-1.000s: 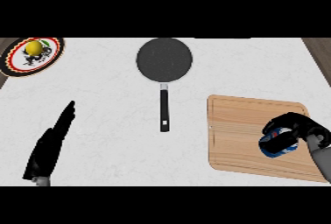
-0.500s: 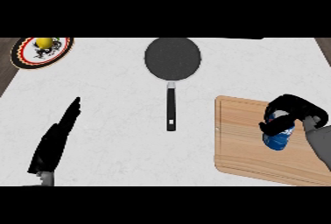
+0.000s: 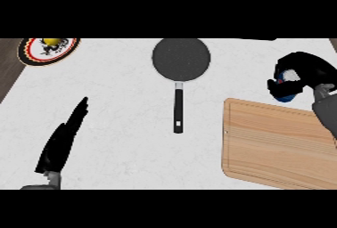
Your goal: Pick the can from the cutting board and place it in the pan
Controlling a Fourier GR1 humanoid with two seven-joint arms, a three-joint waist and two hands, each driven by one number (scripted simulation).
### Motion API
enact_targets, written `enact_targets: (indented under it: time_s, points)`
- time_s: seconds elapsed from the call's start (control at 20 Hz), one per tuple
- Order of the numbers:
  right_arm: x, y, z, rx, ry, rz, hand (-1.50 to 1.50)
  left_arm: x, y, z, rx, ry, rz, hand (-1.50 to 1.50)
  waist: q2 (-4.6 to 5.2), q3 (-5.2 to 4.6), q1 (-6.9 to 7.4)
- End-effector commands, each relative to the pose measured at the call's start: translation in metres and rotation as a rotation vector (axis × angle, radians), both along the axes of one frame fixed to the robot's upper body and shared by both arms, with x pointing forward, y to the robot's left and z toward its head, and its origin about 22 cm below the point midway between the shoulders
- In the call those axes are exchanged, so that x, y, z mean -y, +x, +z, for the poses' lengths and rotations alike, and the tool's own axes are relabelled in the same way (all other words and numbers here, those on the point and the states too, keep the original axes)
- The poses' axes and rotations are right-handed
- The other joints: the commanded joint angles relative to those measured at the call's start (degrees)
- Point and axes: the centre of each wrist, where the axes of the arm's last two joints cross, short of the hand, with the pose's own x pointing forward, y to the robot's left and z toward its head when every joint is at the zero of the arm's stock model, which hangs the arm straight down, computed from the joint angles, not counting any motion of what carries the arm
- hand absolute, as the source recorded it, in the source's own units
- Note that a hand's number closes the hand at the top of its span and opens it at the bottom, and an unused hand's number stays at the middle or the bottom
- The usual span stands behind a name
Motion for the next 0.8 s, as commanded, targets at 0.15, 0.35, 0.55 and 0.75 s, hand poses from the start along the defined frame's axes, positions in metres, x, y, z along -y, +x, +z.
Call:
enact_targets:
  time_s: [0.15, 0.35, 0.55, 0.75]
  points:
    - [-0.021, 0.024, 0.032, 0.480, -0.012, 0.220, 1.50, -0.001, 0.000, 0.002, 0.001, 0.009, 0.010, 0.00, -0.06, -0.03, -0.05]
    - [-0.043, 0.052, 0.040, 0.538, 0.045, 0.280, 1.50, -0.016, 0.000, -0.003, 0.001, 0.014, 0.013, 0.00, 0.02, -0.19, -0.14]
    - [-0.080, 0.074, 0.060, 0.529, 0.174, 0.321, 1.50, 0.001, 0.009, 0.012, -0.009, 0.014, -0.002, 0.00, -0.10, -0.17, -0.31]
    - [-0.119, 0.086, 0.049, 0.470, 0.257, 0.336, 1.50, 0.014, 0.013, 0.008, 0.011, 0.017, -0.005, 0.00, 0.27, -0.19, 0.19]
